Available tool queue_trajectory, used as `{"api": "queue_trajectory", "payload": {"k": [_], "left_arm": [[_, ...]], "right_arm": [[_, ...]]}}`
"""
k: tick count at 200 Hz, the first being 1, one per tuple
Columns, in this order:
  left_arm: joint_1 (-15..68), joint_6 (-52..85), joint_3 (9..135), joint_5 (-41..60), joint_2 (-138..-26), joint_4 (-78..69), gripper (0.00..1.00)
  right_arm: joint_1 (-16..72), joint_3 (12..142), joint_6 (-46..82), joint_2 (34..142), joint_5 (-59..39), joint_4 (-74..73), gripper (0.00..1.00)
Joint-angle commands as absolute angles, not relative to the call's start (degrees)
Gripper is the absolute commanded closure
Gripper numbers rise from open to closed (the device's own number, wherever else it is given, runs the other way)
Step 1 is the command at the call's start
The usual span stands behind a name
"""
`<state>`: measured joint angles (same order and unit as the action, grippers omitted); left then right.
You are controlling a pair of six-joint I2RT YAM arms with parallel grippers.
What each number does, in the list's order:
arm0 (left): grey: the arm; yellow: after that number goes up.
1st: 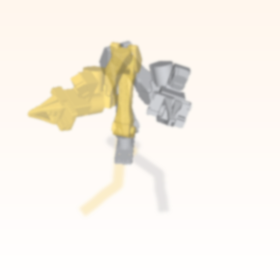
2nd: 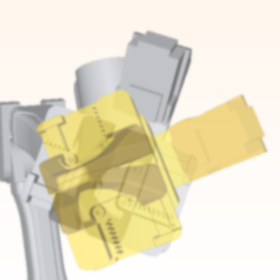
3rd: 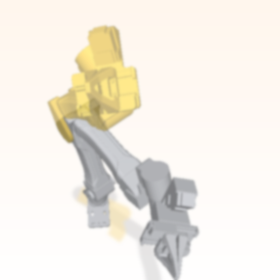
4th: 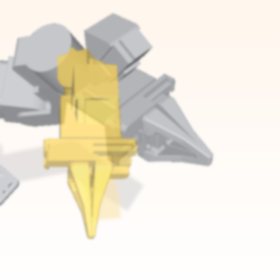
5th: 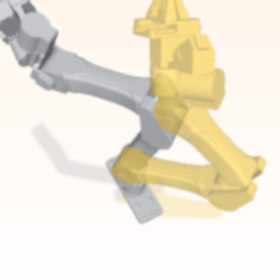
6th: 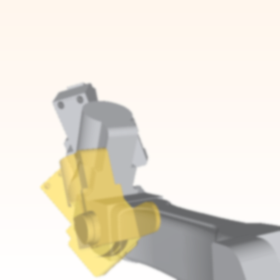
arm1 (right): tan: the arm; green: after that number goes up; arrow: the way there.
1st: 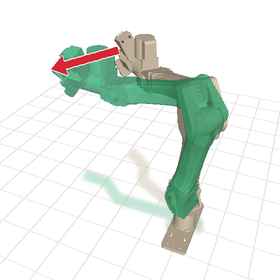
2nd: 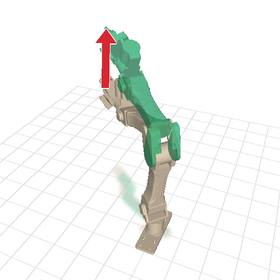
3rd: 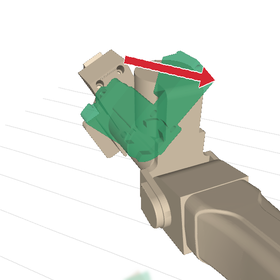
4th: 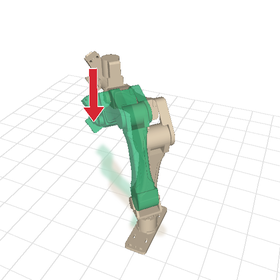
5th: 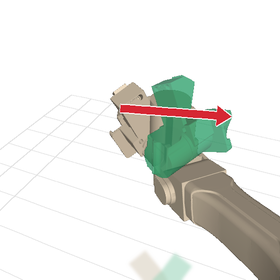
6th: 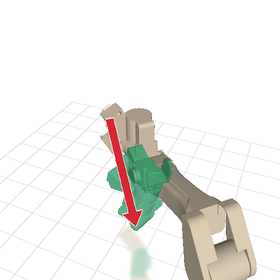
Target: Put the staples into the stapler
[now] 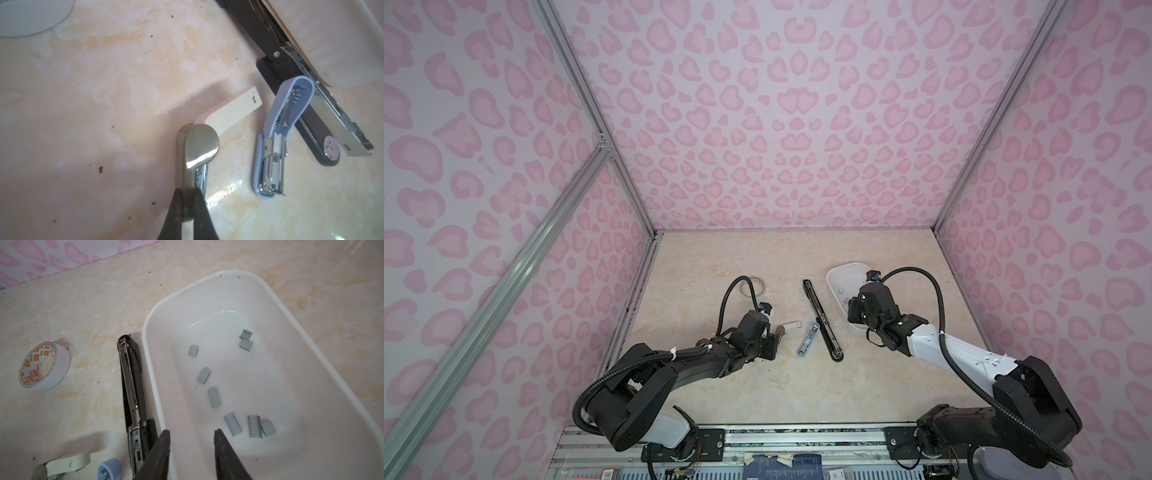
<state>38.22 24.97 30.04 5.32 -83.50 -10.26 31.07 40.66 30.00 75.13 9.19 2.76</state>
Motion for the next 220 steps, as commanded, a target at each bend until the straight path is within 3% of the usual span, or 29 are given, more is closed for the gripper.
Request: {"api": "queue_trajectory", "payload": {"k": [1,75,135,220], "left_arm": [[35.4,28.0,28.4,13.4,-83.6,-10.5,0.96],[26.2,34.7,24.8,29.8,-93.1,-25.4,0.96],[23.3,37.2,24.3,27.9,-97.9,-27.5,0.97],[22.9,40.0,25.0,26.9,-104.1,-31.5,0.96]], "right_arm": [[34.4,40.7,26.8,73.6,10.5,0.5,0.59],[45.6,43.4,23.6,77.1,7.9,-5.1,0.54],[48.4,46.0,24.9,85.5,6.1,-8.5,0.51],[48.0,47.5,37.1,97.9,3.4,-22.2,0.27]]}}
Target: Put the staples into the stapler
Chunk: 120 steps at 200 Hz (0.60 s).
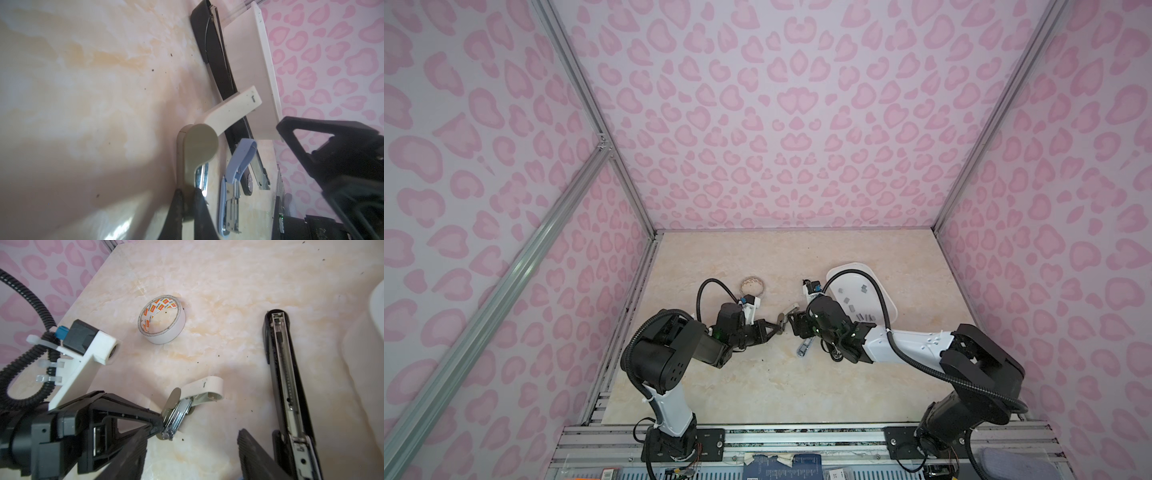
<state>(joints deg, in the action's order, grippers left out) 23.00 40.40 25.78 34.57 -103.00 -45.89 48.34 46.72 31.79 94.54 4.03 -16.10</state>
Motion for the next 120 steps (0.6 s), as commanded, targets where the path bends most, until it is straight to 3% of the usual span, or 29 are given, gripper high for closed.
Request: {"api": "queue_trajectory", "payload": {"k": [1,71,120], "left_arm": [[22.9,40.0,25.0,26.9,-104.0,-31.5,0.95],[22.9,39.0,25.3,27.3,-103.1,-30.3,0.95],[22.9,38.6,25.5,27.5,-102.2,-29.8,0.94]], "right_arm": [[48.0,47.5,37.2,98.1,3.3,-22.4,0.27],[44.5,51.1,43.4,108.6,-1.5,-31.7,0.28],[44.9,55.3,44.3,111.7,-2.1,-28.3,0.60]]}}
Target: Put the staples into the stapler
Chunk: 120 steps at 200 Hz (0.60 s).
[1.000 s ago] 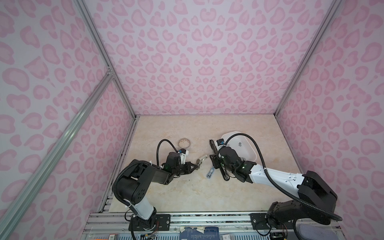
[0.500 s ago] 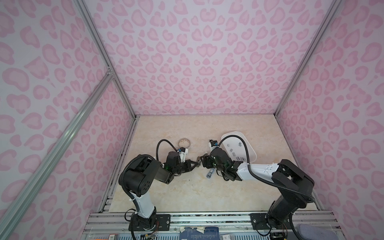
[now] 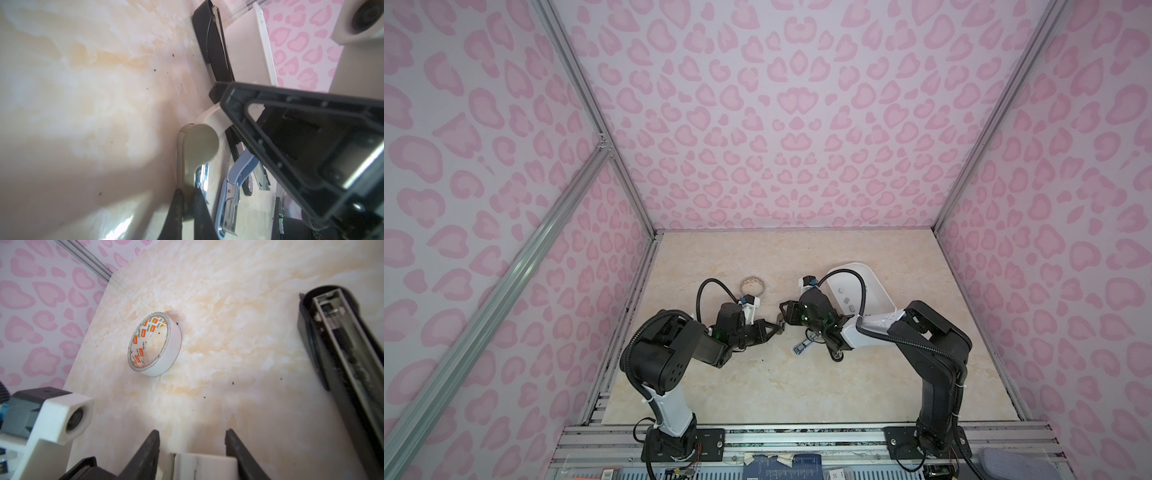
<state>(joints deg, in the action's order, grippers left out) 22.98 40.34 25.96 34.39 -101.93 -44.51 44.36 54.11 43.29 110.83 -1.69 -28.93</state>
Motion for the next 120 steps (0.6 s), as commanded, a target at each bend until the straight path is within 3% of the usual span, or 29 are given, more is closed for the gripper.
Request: {"api": "queue_trajectory", "payload": {"k": [1,50,74,120], "left_arm": [[22.9,38.5,25.4,27.5,-102.2,-29.8,0.94],[22.9,38.1,24.6,27.2,-99.9,-29.3,0.84],[22.9,37.8,23.7,25.9,-97.3,-28.0,0.74],[22.7,37.6,20.8,18.8,-87.9,-22.8,0.51]], "right_arm": [[45.0,55.4,44.3,111.7,-2.1,-28.1,0.61],[47.4,58.1,42.6,111.5,3.5,-19.5,0.75],[49.0,61.1,40.6,111.8,7.4,-13.4,0.81],[52.2,66.4,36.8,112.6,14.5,-4.1,0.82]]}}
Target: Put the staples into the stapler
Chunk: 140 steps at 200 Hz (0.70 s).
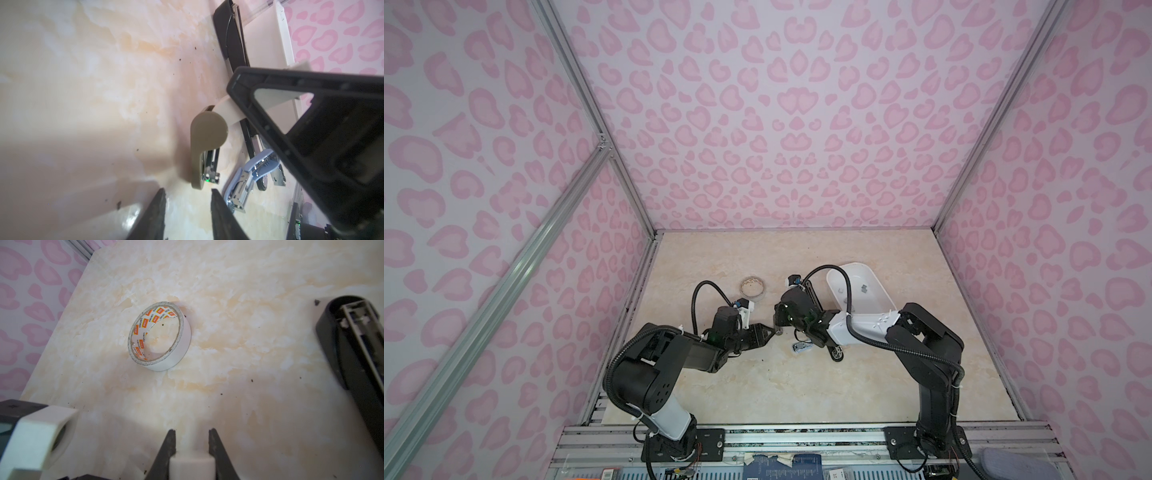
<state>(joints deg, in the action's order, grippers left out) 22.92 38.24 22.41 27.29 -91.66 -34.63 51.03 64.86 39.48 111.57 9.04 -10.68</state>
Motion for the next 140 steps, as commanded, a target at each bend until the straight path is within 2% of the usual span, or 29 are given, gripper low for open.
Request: {"api": "queue_trajectory", "payload": {"k": [1,51,96,140], "left_arm": [[22.7,37.6,20.7,18.6,-87.7,-22.6,0.51],[22.7,37.3,17.3,10.3,-68.0,-11.5,0.47],[22.7,36.5,15.6,3.4,-47.8,1.6,0.37],[22.7,36.0,16.1,2.2,-41.5,6.9,0.36]], "right_arm": [[52.2,66.4,36.7,112.7,14.6,-4.0,0.82],[53.3,72.2,36.2,116.3,17.0,3.3,0.84],[54.0,74.4,35.7,117.5,17.4,4.7,0.73],[54.5,74.5,35.3,116.3,17.6,4.5,0.60]]}}
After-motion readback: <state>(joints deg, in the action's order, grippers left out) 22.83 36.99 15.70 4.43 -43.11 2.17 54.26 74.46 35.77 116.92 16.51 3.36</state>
